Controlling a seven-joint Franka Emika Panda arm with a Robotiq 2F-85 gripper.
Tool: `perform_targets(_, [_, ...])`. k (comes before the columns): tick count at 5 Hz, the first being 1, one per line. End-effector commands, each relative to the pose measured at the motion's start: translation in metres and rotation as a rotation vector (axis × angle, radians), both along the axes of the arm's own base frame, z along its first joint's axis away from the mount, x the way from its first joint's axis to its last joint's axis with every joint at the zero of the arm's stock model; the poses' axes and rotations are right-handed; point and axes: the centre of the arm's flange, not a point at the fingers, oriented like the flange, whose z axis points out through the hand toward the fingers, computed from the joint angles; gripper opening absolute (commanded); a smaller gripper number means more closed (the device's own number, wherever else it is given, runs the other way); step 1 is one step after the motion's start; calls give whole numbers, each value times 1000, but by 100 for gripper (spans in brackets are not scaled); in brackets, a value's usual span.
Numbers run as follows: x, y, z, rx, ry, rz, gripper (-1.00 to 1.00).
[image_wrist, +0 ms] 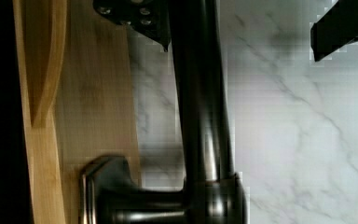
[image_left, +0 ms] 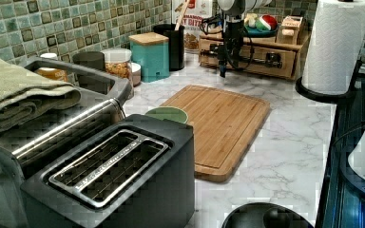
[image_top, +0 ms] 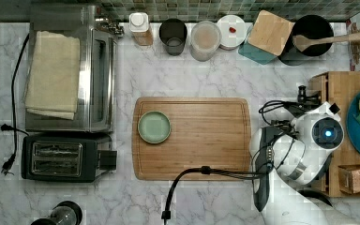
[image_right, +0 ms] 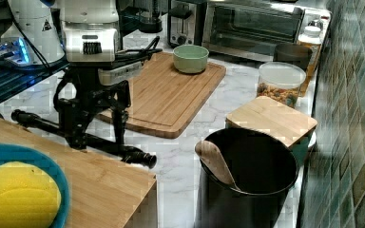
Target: Open the drawer.
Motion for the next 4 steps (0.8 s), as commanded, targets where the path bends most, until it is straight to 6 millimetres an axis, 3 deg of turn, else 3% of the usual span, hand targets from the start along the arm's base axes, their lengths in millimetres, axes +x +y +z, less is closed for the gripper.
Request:
perform_targets(1, [-2, 243, 4, 107, 109, 98, 100])
perform_targets(2, [-4, 287, 6, 145, 125, 136, 100])
perform_targets(3, [-6, 312, -1, 150, 104, 130, 100])
perform_targets(4, [-5, 321, -7, 158, 85, 124, 100])
